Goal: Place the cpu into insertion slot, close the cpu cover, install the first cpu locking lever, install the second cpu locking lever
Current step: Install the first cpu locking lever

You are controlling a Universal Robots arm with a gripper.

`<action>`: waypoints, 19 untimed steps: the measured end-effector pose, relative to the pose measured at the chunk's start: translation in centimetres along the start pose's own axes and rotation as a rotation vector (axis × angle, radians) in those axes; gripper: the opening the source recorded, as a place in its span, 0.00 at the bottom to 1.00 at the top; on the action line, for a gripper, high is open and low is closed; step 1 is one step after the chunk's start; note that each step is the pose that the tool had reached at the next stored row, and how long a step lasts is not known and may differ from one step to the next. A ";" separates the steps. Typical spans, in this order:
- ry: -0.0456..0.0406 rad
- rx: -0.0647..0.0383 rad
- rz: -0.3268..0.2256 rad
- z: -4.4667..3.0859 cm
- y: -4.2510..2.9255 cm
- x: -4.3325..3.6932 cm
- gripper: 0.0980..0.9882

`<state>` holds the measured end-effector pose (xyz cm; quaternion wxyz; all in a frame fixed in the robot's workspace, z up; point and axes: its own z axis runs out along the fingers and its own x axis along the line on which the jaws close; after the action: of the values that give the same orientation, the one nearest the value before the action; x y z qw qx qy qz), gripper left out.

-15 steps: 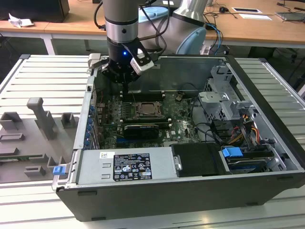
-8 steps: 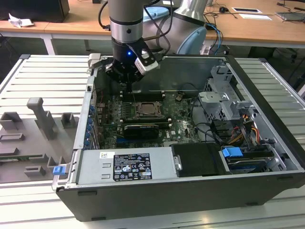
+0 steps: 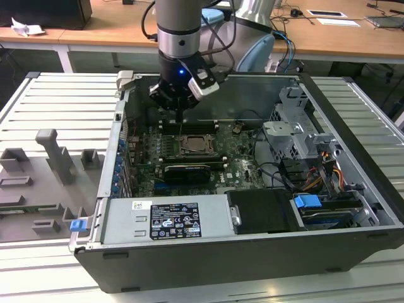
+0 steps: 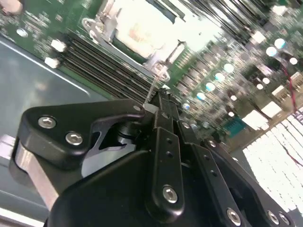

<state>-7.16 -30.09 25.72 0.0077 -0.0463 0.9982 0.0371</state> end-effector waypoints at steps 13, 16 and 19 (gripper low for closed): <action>-0.0026 -0.015 0.015 1.81 -0.16 -3.71 0.01; -0.0036 -0.027 0.015 2.42 0.04 -3.72 0.01; -0.0059 -0.053 0.016 2.85 0.06 -3.72 0.01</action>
<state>-3.43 -29.48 22.95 0.0091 -0.0386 0.9972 0.0635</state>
